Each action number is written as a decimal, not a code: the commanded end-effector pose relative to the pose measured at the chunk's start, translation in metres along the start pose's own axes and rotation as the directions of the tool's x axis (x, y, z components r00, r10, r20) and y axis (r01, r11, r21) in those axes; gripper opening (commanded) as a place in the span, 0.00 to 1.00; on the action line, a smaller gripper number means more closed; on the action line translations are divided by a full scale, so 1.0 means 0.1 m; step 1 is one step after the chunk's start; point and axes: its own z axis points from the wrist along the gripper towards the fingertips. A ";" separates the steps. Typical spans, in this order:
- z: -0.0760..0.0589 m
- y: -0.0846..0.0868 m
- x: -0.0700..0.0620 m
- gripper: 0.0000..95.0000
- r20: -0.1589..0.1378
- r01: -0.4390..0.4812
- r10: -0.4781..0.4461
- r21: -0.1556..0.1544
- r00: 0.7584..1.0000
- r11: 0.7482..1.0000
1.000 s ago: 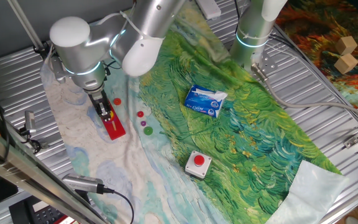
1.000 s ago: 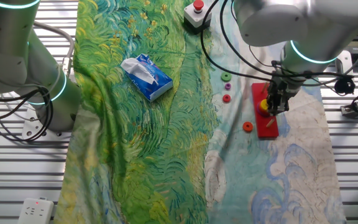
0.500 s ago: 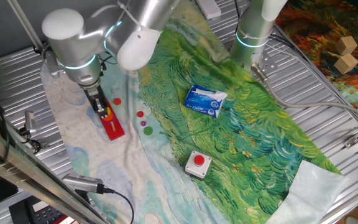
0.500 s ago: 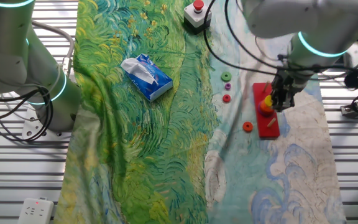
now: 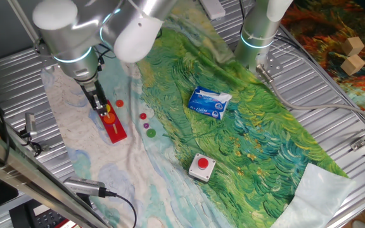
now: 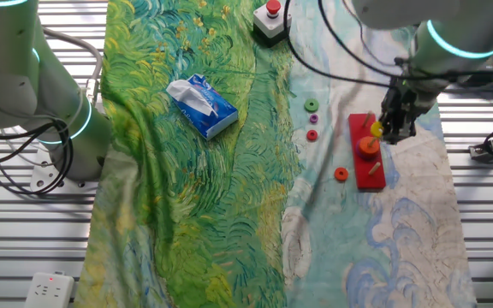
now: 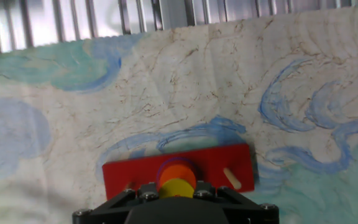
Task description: Take out one Hanoi block and throw it aside
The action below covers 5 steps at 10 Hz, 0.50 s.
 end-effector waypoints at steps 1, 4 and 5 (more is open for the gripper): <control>-0.12 0.00 0.05 0.00 -0.027 0.007 -0.007 0.003 1.000 1.000; -0.11 -0.11 0.25 0.00 -0.034 0.036 -0.036 0.004 0.999 0.999; -0.08 -0.19 0.38 0.00 -0.030 0.049 -0.049 0.003 0.998 0.999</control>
